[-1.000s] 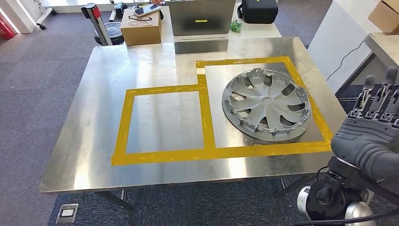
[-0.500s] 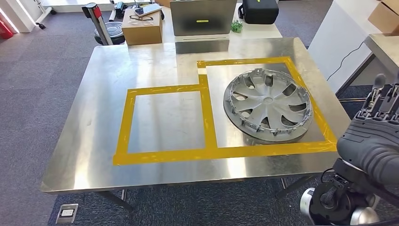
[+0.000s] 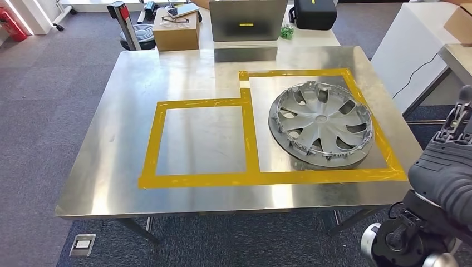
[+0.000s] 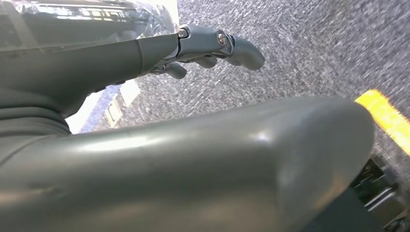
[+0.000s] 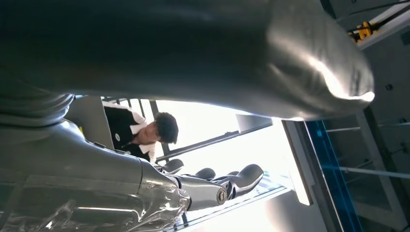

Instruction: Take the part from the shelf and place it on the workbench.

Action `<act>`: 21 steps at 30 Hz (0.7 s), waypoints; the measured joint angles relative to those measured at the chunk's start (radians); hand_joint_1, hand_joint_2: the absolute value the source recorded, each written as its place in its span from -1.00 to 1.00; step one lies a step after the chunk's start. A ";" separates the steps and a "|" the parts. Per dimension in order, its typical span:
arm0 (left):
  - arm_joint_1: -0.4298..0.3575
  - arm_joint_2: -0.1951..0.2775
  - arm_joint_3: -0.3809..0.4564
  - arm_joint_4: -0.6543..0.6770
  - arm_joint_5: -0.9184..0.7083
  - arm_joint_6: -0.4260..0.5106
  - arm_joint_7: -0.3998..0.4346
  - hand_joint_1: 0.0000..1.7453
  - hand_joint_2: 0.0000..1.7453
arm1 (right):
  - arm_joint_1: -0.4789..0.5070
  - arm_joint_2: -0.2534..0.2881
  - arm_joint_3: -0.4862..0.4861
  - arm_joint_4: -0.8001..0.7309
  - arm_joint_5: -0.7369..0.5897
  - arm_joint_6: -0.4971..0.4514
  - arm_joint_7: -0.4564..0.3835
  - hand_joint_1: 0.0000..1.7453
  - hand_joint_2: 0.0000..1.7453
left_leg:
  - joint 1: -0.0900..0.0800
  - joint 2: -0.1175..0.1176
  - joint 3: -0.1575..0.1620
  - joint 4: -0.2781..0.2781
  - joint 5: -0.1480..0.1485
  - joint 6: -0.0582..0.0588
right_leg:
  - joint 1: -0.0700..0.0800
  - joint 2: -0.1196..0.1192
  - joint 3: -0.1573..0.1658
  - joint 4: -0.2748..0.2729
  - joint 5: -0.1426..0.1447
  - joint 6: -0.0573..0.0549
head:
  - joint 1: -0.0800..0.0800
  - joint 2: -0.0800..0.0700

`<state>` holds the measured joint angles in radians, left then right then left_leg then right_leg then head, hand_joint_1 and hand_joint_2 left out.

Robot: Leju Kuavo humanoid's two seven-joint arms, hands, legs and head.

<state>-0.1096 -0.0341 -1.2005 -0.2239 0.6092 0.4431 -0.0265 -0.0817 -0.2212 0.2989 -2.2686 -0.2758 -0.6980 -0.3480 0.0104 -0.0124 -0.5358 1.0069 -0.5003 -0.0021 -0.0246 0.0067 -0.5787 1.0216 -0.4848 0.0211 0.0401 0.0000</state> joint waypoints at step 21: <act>-0.007 0.004 0.001 0.000 0.010 -0.004 0.009 -1.00 -1.00 | -0.010 0.013 0.009 0.000 0.038 0.002 0.016 -1.00 -1.00 | -0.011 0.010 0.036 -0.033 -0.008 0.037 | 0.009 -0.010 -0.112 0.066 0.000 -0.007 | -0.035 0.000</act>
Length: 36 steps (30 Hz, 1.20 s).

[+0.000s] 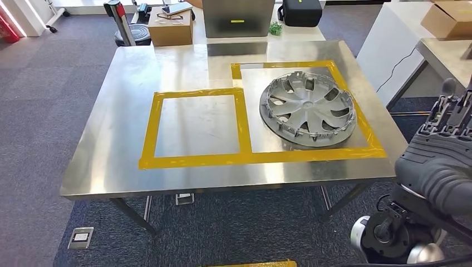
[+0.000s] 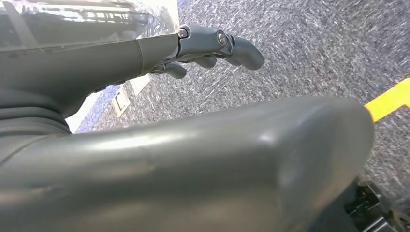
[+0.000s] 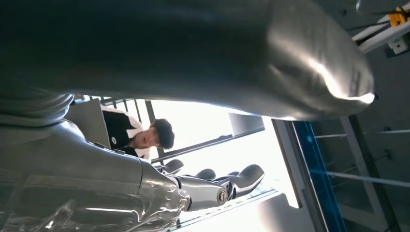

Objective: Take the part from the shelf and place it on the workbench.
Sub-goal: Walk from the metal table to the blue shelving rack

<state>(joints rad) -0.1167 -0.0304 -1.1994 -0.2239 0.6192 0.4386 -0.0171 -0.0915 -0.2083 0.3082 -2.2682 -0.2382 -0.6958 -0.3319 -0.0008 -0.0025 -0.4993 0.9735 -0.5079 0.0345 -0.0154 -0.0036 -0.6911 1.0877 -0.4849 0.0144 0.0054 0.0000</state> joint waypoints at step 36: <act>-0.003 -0.003 0.000 0.000 0.002 0.002 0.001 -1.00 -1.00 | 0.000 0.010 0.016 0.007 0.016 0.000 0.006 -1.00 -1.00 | -0.002 0.008 -0.089 0.011 0.072 0.008 | 0.003 -0.003 0.016 0.192 -0.095 0.003 | 0.012 0.000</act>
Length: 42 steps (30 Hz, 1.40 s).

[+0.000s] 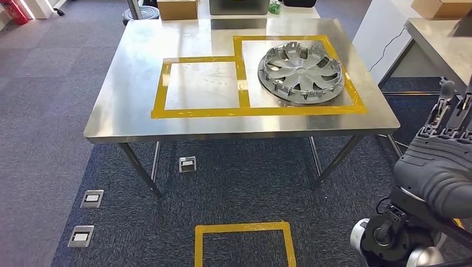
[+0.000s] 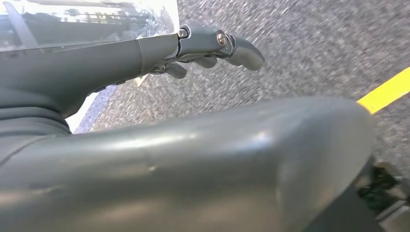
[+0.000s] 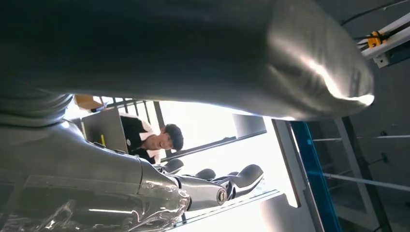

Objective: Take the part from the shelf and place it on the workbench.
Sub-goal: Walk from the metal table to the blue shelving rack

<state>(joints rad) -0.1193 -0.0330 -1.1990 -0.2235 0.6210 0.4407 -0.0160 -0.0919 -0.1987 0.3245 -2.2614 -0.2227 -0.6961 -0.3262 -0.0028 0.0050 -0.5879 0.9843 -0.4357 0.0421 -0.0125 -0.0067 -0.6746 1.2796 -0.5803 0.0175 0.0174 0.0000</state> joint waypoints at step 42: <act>0.009 -0.014 0.001 0.000 0.026 0.011 -0.017 -1.00 -1.00 | 0.077 0.000 -0.109 -0.010 -0.003 -0.002 -0.005 -1.00 -1.00 | 0.005 -0.001 -0.100 0.157 -0.096 -0.055 | 0.003 -0.004 0.162 -0.302 0.082 -0.057 | -0.004 0.000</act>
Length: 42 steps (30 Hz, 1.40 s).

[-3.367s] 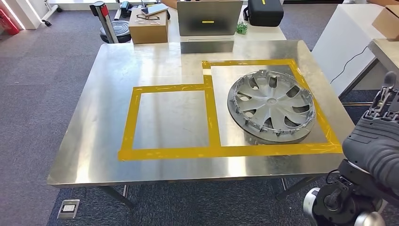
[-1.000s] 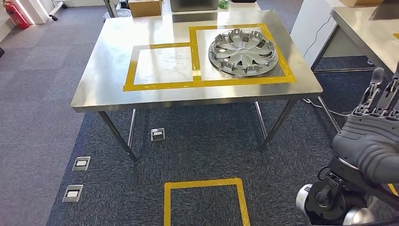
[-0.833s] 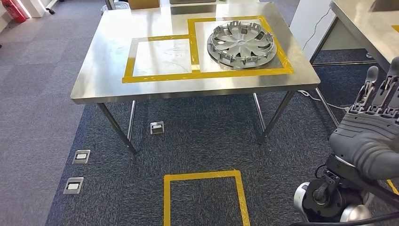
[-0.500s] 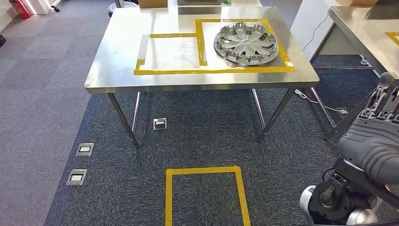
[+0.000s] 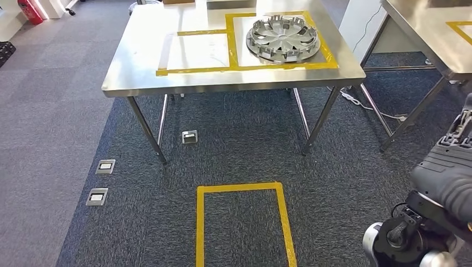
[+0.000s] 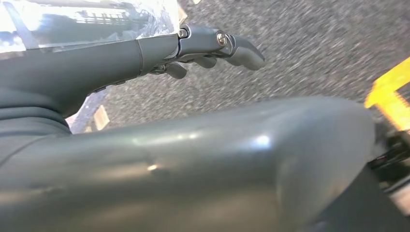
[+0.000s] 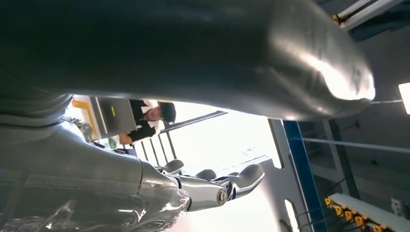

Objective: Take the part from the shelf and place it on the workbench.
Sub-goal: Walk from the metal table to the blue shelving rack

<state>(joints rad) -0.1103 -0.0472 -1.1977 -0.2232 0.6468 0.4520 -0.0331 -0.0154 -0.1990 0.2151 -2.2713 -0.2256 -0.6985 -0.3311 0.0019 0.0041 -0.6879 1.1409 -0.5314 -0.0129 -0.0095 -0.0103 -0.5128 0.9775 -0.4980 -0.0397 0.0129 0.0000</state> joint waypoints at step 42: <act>-0.007 -0.001 0.024 0.001 0.063 0.024 0.117 -1.00 1.00 | 0.065 0.093 -0.062 0.512 -0.195 0.129 0.075 -1.00 0.50 | -0.002 -0.007 0.181 -0.162 0.026 0.027 | 0.005 -0.005 -0.068 0.007 0.046 0.037 | -0.016 0.000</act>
<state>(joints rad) -0.1169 -0.0486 -1.1735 -0.2225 0.7102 0.4756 0.0834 0.0492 -0.1063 0.1531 -1.7591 -0.4208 -0.5698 -0.2562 0.0004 -0.0031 -0.5067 0.9787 -0.5058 0.0140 -0.0046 -0.0151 -0.5812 0.9843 -0.4516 -0.0027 -0.0027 0.0000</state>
